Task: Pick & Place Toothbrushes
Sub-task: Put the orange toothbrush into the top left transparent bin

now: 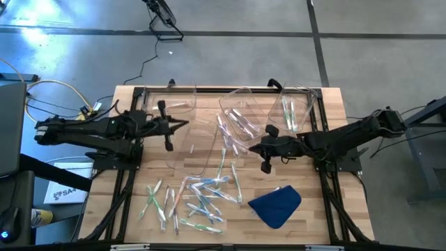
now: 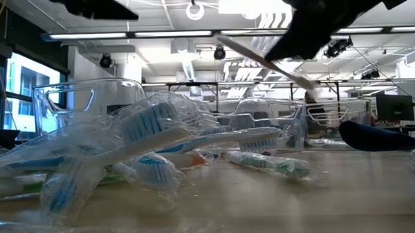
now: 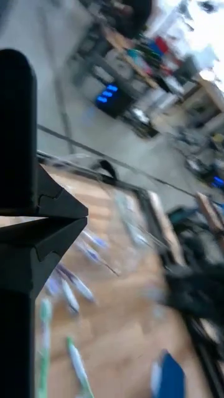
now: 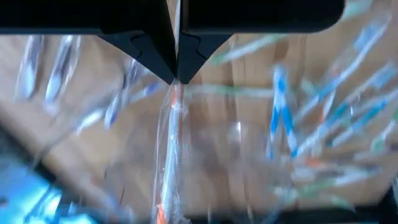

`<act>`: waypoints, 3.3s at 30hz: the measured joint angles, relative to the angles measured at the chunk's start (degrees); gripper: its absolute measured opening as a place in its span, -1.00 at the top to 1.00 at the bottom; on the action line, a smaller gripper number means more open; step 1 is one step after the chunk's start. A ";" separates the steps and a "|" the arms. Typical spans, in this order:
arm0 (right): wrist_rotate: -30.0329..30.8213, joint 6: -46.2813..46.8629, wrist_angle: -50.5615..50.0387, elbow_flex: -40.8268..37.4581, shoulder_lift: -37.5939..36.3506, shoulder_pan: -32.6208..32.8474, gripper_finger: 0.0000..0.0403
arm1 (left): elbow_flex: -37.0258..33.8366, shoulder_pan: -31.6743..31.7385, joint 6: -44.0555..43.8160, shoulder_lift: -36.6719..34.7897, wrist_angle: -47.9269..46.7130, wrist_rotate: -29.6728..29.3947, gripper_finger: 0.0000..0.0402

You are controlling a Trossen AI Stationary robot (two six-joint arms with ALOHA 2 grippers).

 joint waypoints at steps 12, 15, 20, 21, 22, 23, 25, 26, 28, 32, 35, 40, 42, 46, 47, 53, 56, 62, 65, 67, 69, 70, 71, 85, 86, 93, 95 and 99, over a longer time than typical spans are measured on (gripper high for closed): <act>0.37 -11.52 19.40 0.04 0.18 -2.29 0.98 | -7.89 18.38 -5.29 3.99 19.29 31.17 1.00; 0.37 -12.70 21.59 0.04 0.18 -2.54 0.98 | -10.74 19.75 -9.16 6.99 29.72 35.45 1.00; 2.11 -12.96 22.07 0.07 0.35 -2.56 0.98 | -12.52 19.83 -14.97 14.44 41.51 36.02 1.00; 2.25 -12.94 22.07 0.07 0.38 -2.59 0.98 | -12.52 19.82 -16.15 16.04 43.65 36.05 1.00; 2.25 -12.94 22.09 0.07 0.43 -2.70 0.98 | -12.50 19.79 -17.39 17.60 46.00 36.05 1.00; 2.27 -12.94 22.11 0.07 0.58 -2.86 0.98 | -12.48 19.68 -18.44 19.27 48.47 36.09 1.00; 2.32 -12.95 22.60 0.07 1.10 -2.99 0.98 | -12.37 19.30 -19.99 22.49 52.30 35.94 1.00; 2.38 -12.94 22.51 0.07 1.24 -3.10 0.98 | -12.41 19.08 -20.29 23.90 54.32 35.91 1.00; 2.51 -12.94 22.77 0.07 2.12 -3.48 0.98 | -12.27 19.01 -20.47 26.30 58.31 35.89 0.99; 2.40 -12.90 22.87 0.09 3.90 -4.40 0.98 | -10.03 18.25 -21.72 29.61 59.62 35.91 0.85; 2.32 -12.92 23.75 0.10 5.11 -5.08 0.98 | -8.03 18.24 -23.05 31.03 59.89 36.18 0.65; 2.28 -12.92 25.92 0.09 6.08 -6.13 0.98 | -6.40 18.24 -24.45 32.97 59.12 37.90 0.30; 2.29 -12.92 26.53 0.09 6.06 -6.50 0.98 | -5.80 18.24 -24.78 33.57 59.47 40.70 0.20; 2.19 -13.89 27.14 0.09 6.06 -7.17 0.98 | -5.01 16.80 -24.83 34.53 59.22 41.49 0.09; 1.85 -14.18 27.22 0.09 6.06 -7.22 0.98 | -4.64 16.27 -24.85 34.66 59.25 41.06 0.09; 1.59 -14.40 27.40 0.09 6.06 -7.48 0.98 | -2.33 12.68 -24.77 36.18 59.25 36.52 0.08; 1.50 -14.43 27.38 0.09 6.06 -7.48 0.98 | -0.71 11.86 -24.72 37.71 59.29 35.02 0.08; -0.11 -14.43 27.49 0.09 6.06 -7.35 0.98 | 1.62 11.90 -24.98 42.04 59.10 34.72 0.08; -0.16 -14.43 27.46 0.09 6.04 -7.33 0.98 | 3.25 11.87 -25.39 44.08 59.32 34.77 0.08; -0.16 -14.43 27.23 0.09 6.04 -7.33 0.98 | 4.29 11.86 -26.24 45.26 59.19 34.94 0.08; -0.14 -14.43 26.93 0.09 6.04 -7.33 0.98 | 5.36 11.86 -26.42 46.10 59.18 35.88 0.08; -0.06 -14.43 26.68 0.09 6.04 -7.33 0.98 | 5.83 11.86 -26.35 46.34 59.22 36.59 0.08; 0.13 -14.43 26.37 0.09 6.04 -7.33 0.98 | 6.22 11.86 -26.36 46.46 59.25 37.08 0.08; 0.32 -14.38 25.74 0.09 6.01 -7.37 0.98 | 7.08 11.84 -24.74 46.49 57.89 39.04 0.20; 0.32 -14.39 25.74 0.09 6.01 -7.37 0.98 | 7.08 11.84 -24.72 46.49 57.92 39.04 0.24; 0.35 -14.39 25.74 0.09 6.01 -7.37 0.98 | 7.08 11.84 -24.72 46.49 57.91 39.04 0.57; 0.35 -14.40 25.74 0.09 6.01 -7.37 0.98 | 7.08 11.84 -24.72 46.49 57.90 39.04 0.66; 0.43 -14.42 25.76 0.09 6.01 -7.37 0.98 | 7.08 11.83 -24.74 46.49 57.91 39.12 0.83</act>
